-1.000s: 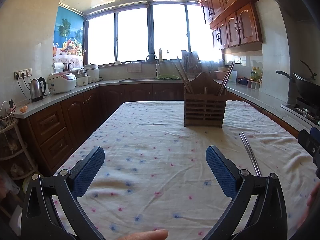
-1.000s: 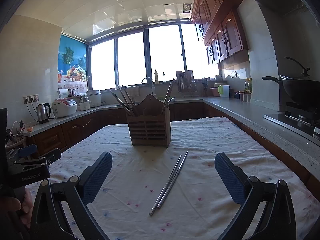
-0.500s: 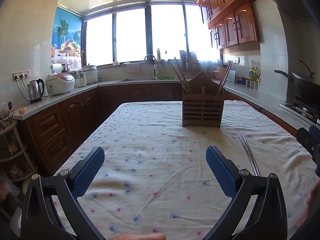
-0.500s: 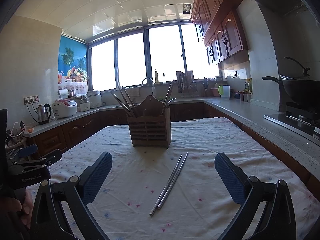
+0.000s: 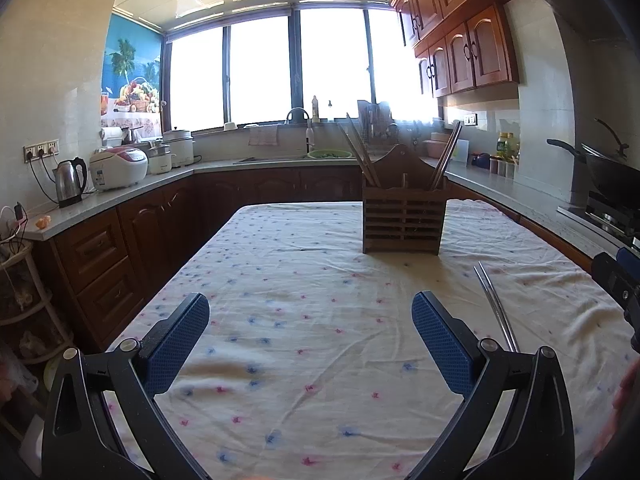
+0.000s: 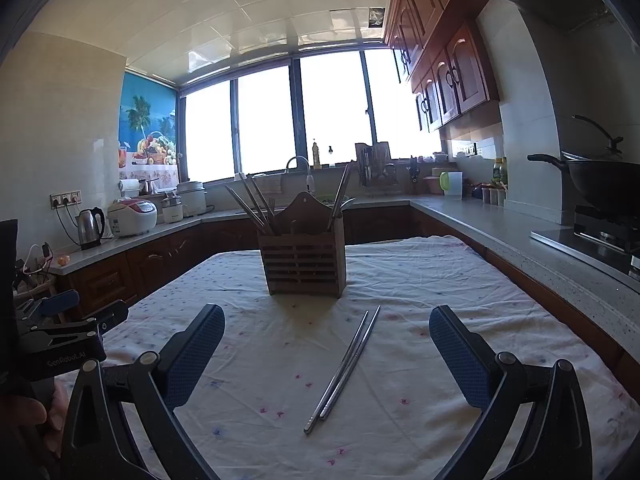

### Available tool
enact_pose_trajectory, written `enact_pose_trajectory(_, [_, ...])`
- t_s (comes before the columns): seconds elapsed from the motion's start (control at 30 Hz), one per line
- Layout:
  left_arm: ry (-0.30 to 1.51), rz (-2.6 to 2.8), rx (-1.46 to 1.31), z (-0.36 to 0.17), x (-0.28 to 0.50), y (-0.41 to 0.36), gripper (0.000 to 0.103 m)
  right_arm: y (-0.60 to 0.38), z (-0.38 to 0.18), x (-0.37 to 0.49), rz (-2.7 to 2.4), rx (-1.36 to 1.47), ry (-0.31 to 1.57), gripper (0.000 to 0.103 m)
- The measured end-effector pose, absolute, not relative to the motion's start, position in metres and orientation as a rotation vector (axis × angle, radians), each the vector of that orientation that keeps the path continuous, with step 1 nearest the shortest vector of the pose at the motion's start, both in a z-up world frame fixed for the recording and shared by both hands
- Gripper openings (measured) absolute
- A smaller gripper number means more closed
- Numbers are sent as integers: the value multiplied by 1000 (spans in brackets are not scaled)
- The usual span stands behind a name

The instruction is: Organize utensils

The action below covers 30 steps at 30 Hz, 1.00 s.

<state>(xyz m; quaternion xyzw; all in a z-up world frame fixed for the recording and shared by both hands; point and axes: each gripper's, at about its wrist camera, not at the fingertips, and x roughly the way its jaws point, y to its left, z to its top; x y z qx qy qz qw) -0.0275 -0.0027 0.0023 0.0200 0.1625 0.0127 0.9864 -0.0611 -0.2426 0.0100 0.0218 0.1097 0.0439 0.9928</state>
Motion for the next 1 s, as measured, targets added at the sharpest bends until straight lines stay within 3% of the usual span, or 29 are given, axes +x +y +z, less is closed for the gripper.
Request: enact_pose_trajectory(1.0, [361,3,37,0,-22,-4,103,-242,14,-57,97,57,224,103])
